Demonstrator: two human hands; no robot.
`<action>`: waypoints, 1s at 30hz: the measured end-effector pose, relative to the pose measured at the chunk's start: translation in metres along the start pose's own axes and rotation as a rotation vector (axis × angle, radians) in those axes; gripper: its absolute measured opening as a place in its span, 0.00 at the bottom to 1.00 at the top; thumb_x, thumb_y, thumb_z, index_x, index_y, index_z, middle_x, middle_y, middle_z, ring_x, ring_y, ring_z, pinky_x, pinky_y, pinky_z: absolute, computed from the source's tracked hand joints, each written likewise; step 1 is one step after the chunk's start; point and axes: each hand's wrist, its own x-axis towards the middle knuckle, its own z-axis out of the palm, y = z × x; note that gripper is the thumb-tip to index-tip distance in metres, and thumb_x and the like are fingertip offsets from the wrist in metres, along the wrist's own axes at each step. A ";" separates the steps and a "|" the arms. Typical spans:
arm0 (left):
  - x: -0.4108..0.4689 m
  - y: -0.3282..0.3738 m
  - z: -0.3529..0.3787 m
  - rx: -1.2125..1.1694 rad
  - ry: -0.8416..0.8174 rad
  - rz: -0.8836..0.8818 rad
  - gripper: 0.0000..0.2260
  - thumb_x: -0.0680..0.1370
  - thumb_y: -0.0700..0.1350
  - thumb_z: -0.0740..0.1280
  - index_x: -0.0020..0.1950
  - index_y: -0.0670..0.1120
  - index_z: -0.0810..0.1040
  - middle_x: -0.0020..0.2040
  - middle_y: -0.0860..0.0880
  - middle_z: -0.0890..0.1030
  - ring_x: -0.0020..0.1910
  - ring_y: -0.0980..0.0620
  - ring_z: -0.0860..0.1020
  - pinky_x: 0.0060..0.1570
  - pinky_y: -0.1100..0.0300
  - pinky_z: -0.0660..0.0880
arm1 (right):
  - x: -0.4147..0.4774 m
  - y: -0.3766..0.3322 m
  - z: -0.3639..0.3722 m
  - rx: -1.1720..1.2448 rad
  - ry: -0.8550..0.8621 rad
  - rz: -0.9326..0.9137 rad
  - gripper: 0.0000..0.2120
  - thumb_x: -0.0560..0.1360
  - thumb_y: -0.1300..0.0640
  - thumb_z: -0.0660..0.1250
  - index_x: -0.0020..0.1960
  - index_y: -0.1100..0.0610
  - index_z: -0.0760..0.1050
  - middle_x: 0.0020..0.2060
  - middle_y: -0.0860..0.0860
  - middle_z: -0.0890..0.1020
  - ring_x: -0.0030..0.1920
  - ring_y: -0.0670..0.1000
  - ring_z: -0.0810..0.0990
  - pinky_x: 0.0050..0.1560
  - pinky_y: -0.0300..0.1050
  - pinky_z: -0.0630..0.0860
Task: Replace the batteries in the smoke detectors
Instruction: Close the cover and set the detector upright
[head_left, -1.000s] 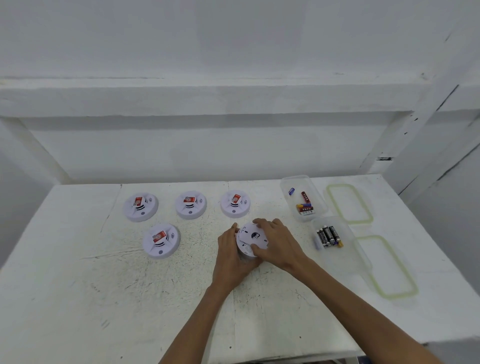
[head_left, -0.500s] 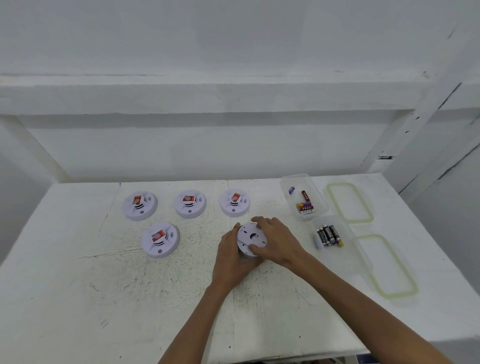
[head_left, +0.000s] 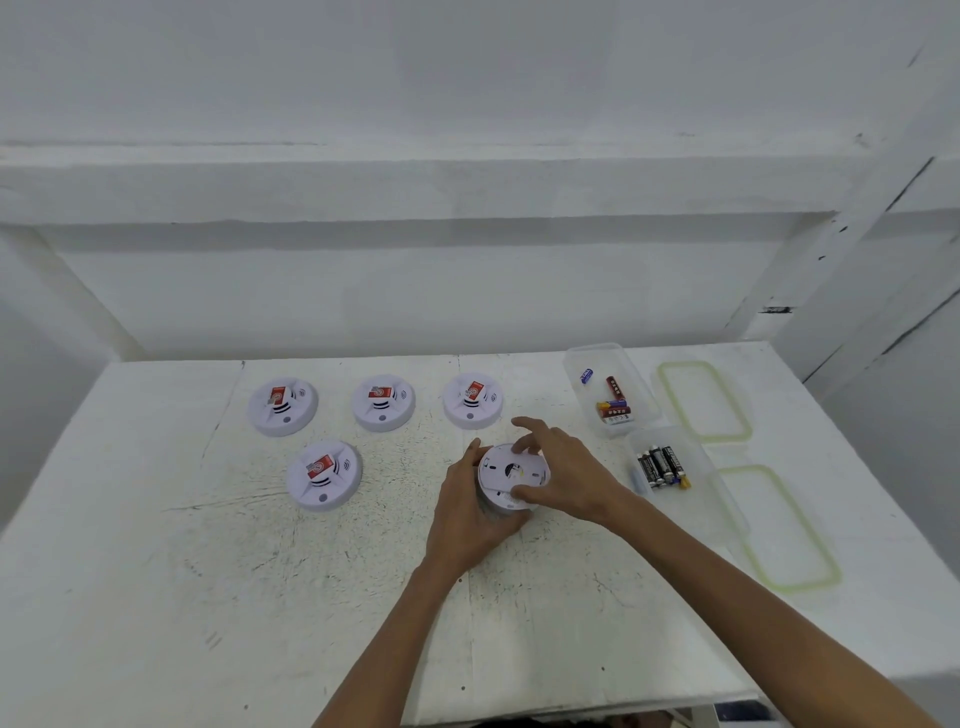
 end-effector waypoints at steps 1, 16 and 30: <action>0.001 0.001 -0.001 -0.003 0.001 -0.007 0.48 0.62 0.65 0.81 0.76 0.53 0.64 0.67 0.58 0.74 0.65 0.59 0.73 0.64 0.55 0.76 | -0.001 0.001 0.000 0.009 -0.002 -0.001 0.42 0.67 0.46 0.76 0.74 0.45 0.57 0.59 0.42 0.78 0.58 0.46 0.73 0.58 0.44 0.73; 0.000 0.001 0.001 -0.047 0.026 -0.024 0.48 0.62 0.61 0.82 0.76 0.50 0.64 0.65 0.55 0.72 0.63 0.57 0.72 0.62 0.59 0.74 | -0.008 0.009 0.008 0.030 0.098 -0.023 0.39 0.67 0.44 0.77 0.72 0.46 0.63 0.59 0.41 0.79 0.58 0.46 0.74 0.59 0.43 0.72; -0.004 0.000 0.000 -0.114 0.052 -0.001 0.40 0.64 0.60 0.82 0.69 0.65 0.63 0.66 0.56 0.73 0.64 0.60 0.73 0.61 0.63 0.75 | -0.020 0.009 0.024 0.028 0.300 -0.157 0.21 0.74 0.50 0.66 0.66 0.52 0.72 0.61 0.47 0.71 0.60 0.47 0.71 0.57 0.47 0.76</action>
